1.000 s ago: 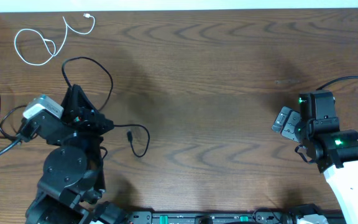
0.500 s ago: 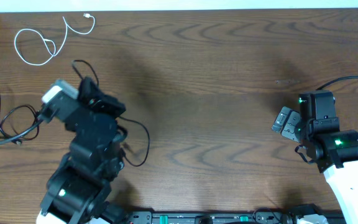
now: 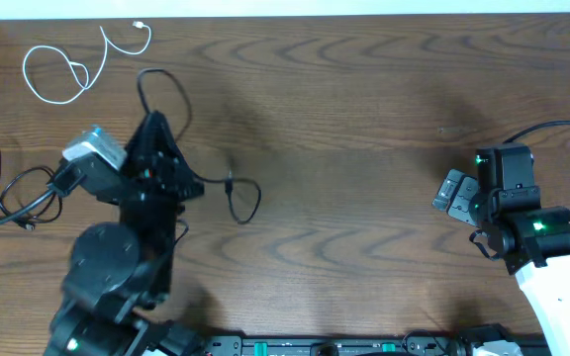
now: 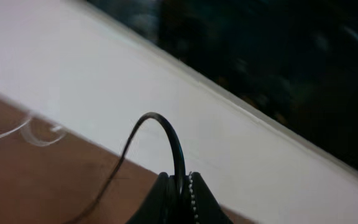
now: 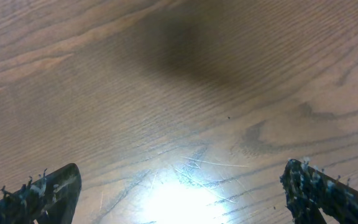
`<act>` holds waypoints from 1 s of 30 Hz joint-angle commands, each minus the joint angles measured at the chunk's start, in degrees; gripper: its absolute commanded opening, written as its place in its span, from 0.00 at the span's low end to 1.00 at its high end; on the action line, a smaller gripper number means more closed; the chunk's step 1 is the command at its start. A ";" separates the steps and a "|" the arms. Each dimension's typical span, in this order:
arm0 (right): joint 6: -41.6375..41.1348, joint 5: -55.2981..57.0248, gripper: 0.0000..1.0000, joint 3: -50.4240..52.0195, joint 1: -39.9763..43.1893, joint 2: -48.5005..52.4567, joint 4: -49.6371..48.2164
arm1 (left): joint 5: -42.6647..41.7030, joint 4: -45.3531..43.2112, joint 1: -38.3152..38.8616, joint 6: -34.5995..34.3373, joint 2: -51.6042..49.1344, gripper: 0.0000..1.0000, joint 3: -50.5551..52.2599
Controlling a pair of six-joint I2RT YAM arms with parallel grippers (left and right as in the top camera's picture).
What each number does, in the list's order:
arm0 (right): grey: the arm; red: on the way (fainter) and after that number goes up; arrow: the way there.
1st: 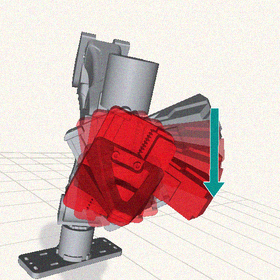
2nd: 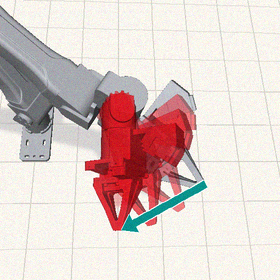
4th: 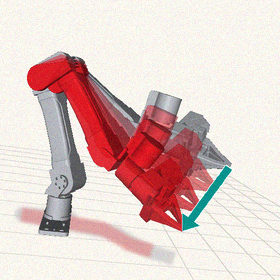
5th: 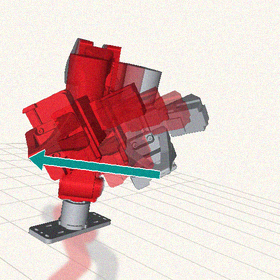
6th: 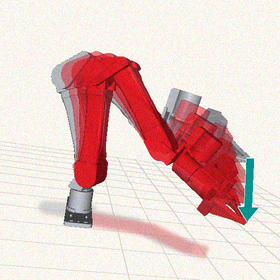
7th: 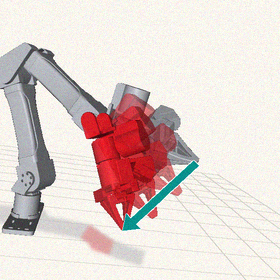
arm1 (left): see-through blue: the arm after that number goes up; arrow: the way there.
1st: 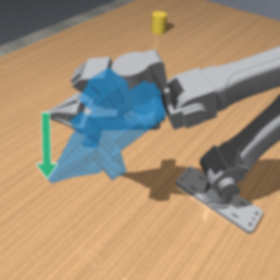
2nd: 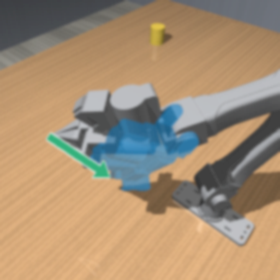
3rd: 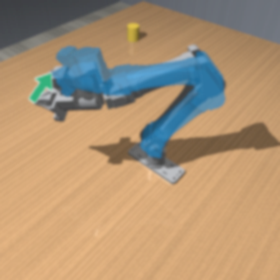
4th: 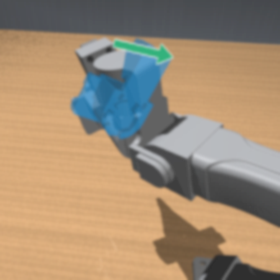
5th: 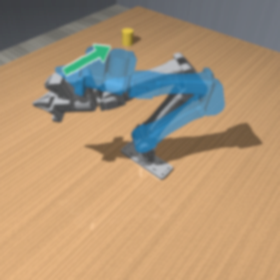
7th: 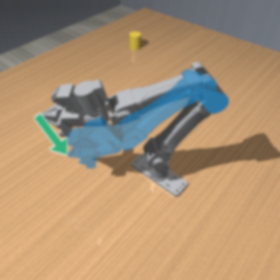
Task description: Untangle cables
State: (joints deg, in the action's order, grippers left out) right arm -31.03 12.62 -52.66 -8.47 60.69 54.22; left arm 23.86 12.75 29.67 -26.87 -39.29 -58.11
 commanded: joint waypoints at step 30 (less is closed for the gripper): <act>-0.66 0.50 0.99 -0.09 0.39 -0.35 0.04 | -15.15 -3.80 -0.07 14.51 1.68 0.07 -0.79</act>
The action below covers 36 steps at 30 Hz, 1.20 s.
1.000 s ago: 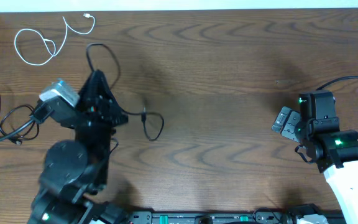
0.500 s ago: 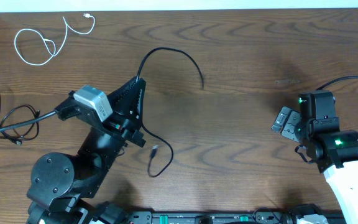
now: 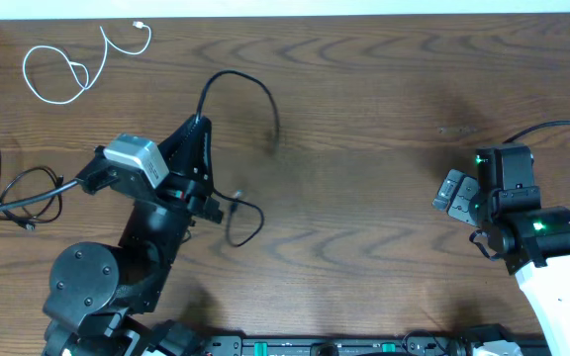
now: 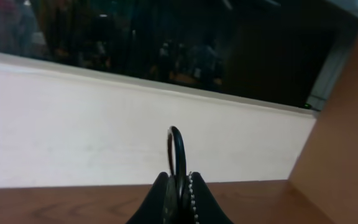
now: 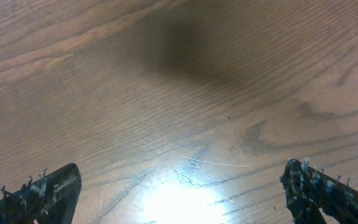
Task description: Untangle cables
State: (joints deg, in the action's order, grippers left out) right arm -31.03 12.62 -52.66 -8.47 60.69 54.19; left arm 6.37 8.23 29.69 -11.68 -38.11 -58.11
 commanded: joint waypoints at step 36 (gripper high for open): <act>-0.66 0.50 0.99 -0.09 0.37 -0.35 0.07 | 13.44 14.45 -0.09 7.15 -24.76 0.08 -0.61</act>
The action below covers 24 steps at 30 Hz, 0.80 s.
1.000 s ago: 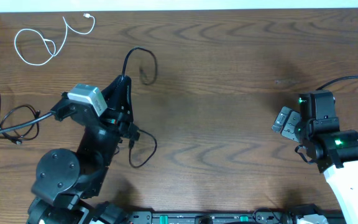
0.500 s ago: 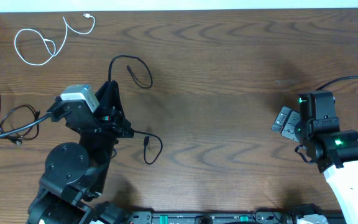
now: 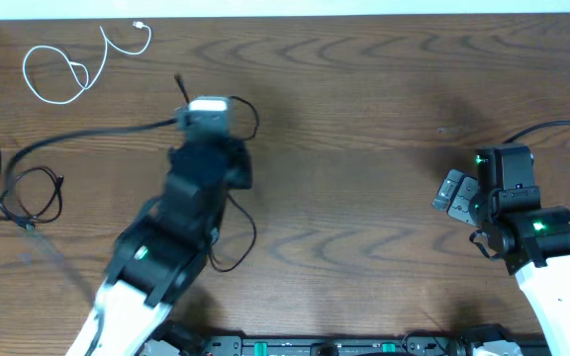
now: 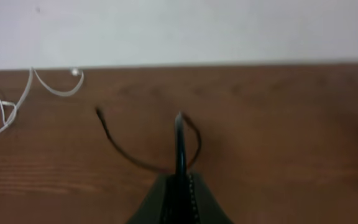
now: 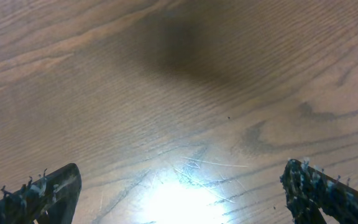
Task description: Untangle cables
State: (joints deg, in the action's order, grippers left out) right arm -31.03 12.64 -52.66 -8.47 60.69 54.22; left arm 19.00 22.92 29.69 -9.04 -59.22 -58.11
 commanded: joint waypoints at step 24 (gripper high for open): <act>-0.66 0.48 0.99 -0.09 0.37 -0.35 0.04 | 1.22 -9.14 -0.15 40.52 -31.04 0.07 -0.61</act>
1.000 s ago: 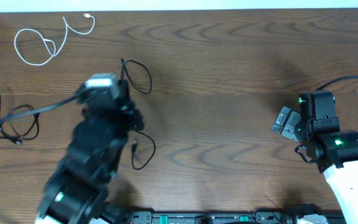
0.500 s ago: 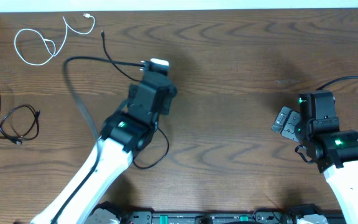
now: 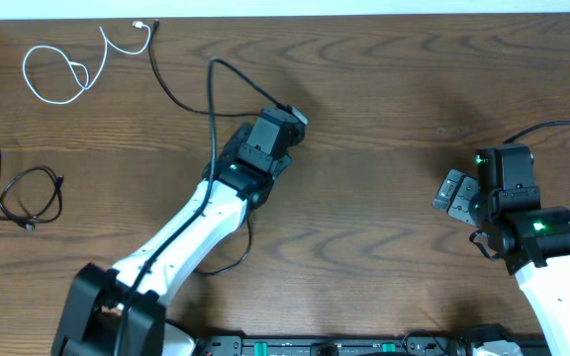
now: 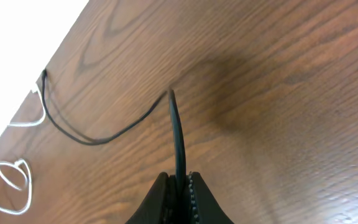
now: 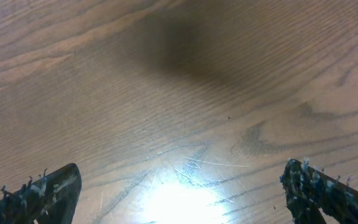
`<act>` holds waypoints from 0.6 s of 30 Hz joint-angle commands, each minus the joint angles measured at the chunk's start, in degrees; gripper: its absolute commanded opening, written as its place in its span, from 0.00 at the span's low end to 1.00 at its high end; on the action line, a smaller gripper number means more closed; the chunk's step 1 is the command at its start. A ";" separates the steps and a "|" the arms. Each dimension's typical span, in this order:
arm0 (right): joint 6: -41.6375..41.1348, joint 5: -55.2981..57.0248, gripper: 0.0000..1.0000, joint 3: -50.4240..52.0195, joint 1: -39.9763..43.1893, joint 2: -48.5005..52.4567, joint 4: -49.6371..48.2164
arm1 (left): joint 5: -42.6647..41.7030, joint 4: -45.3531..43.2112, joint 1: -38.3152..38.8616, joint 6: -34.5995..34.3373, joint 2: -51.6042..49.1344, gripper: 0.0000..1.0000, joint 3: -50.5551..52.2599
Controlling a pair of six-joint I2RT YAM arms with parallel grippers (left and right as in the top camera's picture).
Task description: Untangle cables
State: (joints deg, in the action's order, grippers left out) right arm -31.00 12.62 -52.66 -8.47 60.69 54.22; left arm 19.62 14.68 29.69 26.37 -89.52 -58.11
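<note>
My left gripper [image 3: 292, 112] is over the table's middle, shut on a long black cable [image 3: 211, 71]. In the left wrist view the cable [image 4: 174, 134] rises from between the closed fingertips of the left gripper [image 4: 179, 178], then trails across the wood to its plug end [image 4: 43, 76]. That end [image 3: 154, 26] lies near the far edge. Another stretch of black cable [image 3: 236, 255] shows below the left arm. A second black cable [image 3: 20, 193] lies coiled at the far left, apart from the first. My right gripper [image 5: 179, 199] hangs open over bare wood at the right [image 3: 452, 192].
A thin white cable [image 3: 65, 65] lies looped at the far left corner, also seen low in the left wrist view [image 4: 5, 180]. The table's far edge [image 3: 364, 14] meets a white wall. My left arm [image 3: 186, 232] lies diagonally across the front left.
My left gripper has moved right with the black cable. The taut stretch that ran to the left coil is gone; the cable now trails toward the far edge, separate from the coil.
My left gripper was shut on the black cable beside the left coil. A second later it held the cable a little further right. Then the cable ran taut back to the coil. Now the held cable lies free of the coil. The right arm stayed still.
</note>
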 commanded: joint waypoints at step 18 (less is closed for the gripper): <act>-0.68 0.50 0.99 -0.09 0.39 -0.35 0.04 | -2.80 -26.93 -2.36 38.18 -0.90 0.07 -0.61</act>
State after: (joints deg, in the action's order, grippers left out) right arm -31.00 12.62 -52.66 -8.47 60.69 54.19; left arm 20.56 -12.21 28.84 56.62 -90.24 -58.15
